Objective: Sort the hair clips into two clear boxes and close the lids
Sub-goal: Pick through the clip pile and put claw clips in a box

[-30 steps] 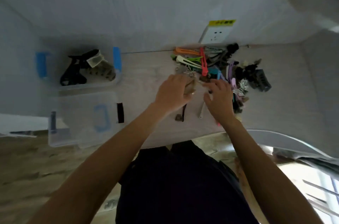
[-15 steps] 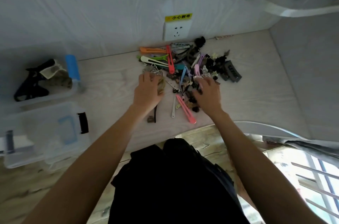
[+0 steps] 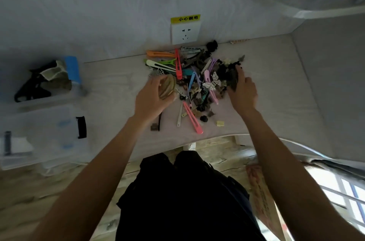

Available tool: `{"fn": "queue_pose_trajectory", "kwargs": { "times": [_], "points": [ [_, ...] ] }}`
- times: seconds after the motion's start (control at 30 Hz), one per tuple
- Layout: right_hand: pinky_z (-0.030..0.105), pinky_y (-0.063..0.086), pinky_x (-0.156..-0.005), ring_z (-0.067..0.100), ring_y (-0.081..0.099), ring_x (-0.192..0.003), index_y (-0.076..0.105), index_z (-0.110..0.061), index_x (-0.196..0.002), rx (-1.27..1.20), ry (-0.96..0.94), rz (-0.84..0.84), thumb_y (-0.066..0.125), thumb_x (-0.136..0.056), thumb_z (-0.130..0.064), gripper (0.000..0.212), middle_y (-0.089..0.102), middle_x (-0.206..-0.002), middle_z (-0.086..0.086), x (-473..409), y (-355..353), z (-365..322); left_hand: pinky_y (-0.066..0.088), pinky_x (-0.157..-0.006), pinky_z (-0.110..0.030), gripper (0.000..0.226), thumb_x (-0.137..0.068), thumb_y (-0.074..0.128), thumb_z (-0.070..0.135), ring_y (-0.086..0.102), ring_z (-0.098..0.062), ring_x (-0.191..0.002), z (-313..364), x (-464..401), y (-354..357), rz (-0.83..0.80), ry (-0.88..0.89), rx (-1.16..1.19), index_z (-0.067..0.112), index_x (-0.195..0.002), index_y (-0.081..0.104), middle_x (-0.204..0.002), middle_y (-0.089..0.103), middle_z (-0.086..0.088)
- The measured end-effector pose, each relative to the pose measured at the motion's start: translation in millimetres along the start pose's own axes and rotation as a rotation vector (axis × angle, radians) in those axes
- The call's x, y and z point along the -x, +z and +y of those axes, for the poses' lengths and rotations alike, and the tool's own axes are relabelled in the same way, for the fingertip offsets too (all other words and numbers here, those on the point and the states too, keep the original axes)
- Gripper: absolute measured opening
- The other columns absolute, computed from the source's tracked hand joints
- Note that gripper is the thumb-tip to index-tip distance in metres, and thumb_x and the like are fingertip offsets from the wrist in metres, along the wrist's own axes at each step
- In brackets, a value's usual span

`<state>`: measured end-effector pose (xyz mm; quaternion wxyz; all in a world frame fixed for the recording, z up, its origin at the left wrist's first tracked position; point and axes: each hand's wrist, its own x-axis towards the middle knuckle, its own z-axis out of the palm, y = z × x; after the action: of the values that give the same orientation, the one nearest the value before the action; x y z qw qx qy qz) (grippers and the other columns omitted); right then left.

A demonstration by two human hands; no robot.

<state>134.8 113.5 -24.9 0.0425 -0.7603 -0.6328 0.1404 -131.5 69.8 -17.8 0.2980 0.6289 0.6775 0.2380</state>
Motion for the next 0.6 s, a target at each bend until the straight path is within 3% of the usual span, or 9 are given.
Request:
{"fn": "queue_pose_trajectory", "kwargs": {
  "times": [0.07,0.13,0.2,0.27,0.37,0.43,0.5,0.6],
  "points": [
    [0.043,0.044,-0.082,0.037,0.054,-0.096,0.023,-0.024,-0.144,-0.078,-0.101,0.132,0.058,-0.088,-0.023,0.067,0.053,-0.114,0.022,14.1,-8.6,-18.9,0.049,-0.083,-0.025,0.053,-0.075,0.071,0.042,0.057,-0.003,-0.096,6.2,1.9,-18.1,0.091,-0.077,0.186,0.03,-0.122,0.048,-0.115,0.057,0.009],
    [0.042,0.047,-0.079,0.035,0.056,-0.097,0.025,-0.023,-0.143,-0.29,-0.209,0.136,0.061,-0.086,-0.022,0.068,0.056,-0.115,0.02,26.3,-15.0,-48.2,0.053,-0.083,-0.03,0.049,-0.074,0.072,0.039,0.059,0.0,-0.094,5.1,3.3,-40.1,0.199,-0.111,0.307,0.028,-0.118,0.053,-0.109,0.061,0.012],
    [0.04,0.051,-0.078,0.031,0.06,-0.096,0.021,-0.023,-0.144,-0.482,-0.263,0.007,0.063,-0.085,-0.025,0.073,0.056,-0.119,0.014,37.7,-16.1,-84.0,0.056,-0.079,-0.039,0.044,-0.074,0.069,0.041,0.064,-0.009,-0.092,-2.0,6.5,-66.8,0.3,-0.139,0.404,0.028,-0.114,0.055,-0.106,0.065,0.007],
    [0.038,0.051,-0.082,0.025,0.06,-0.095,0.02,-0.02,-0.144,-0.598,-0.257,-0.169,0.065,-0.085,-0.031,0.075,0.053,-0.119,0.007,47.0,-13.3,-117.4,0.057,-0.077,-0.039,0.044,-0.074,0.065,0.045,0.065,-0.016,-0.09,-14.5,11.0,-95.9,0.404,-0.169,0.414,0.029,-0.113,0.055,-0.105,0.067,0.001],
    [0.04,0.049,-0.095,0.025,0.058,-0.109,0.029,-0.016,-0.139,-0.72,-0.18,-0.403,0.065,-0.083,-0.041,0.07,0.054,-0.129,0.009,53.9,-2.5,-164.1,0.049,-0.085,-0.026,0.042,-0.079,0.064,0.038,0.061,-0.012,-0.092,-43.1,21.0,-147.5,0.583,-0.199,0.237,0.022,-0.118,0.058,-0.107,0.065,0.002],
    [0.041,0.051,-0.093,0.024,0.06,-0.107,0.035,-0.014,-0.135,-0.827,-0.143,-0.525,0.065,-0.082,-0.041,0.066,0.056,-0.129,0.01,57.9,2.7,-200.7,0.042,-0.089,-0.023,0.043,-0.083,0.061,0.036,0.057,-0.014,-0.097,-74.4,25.7,-181.6,0.663,-0.282,0.021,0.016,-0.12,0.058,-0.109,0.064,0.0],
    [0.038,0.055,-0.084,0.023,0.064,-0.098,0.039,-0.014,-0.131,-0.89,-0.156,-0.571,0.067,-0.082,-0.037,0.061,0.061,-0.122,0.014,60.5,3.6,-228.9,0.045,-0.087,-0.033,0.042,-0.084,0.056,0.042,0.06,-0.026,-0.101,-104.0,23.9,-198.3,0.635,-0.389,-0.133,0.016,-0.117,0.061,-0.108,0.067,-0.009],
    [0.04,0.056,-0.084,0.023,0.065,-0.095,0.039,-0.019,-0.129,-0.862,-0.289,-0.58,0.071,-0.079,-0.037,0.063,0.065,-0.112,0.013,67.1,2.6,-281.3,0.045,-0.075,-0.036,0.039,-0.083,0.054,0.045,0.061,-0.034,-0.097,-146.5,19.0,-212.1,0.503,-0.536,-0.267,0.015,-0.105,0.062,-0.101,0.066,-0.015]
  ]
}}
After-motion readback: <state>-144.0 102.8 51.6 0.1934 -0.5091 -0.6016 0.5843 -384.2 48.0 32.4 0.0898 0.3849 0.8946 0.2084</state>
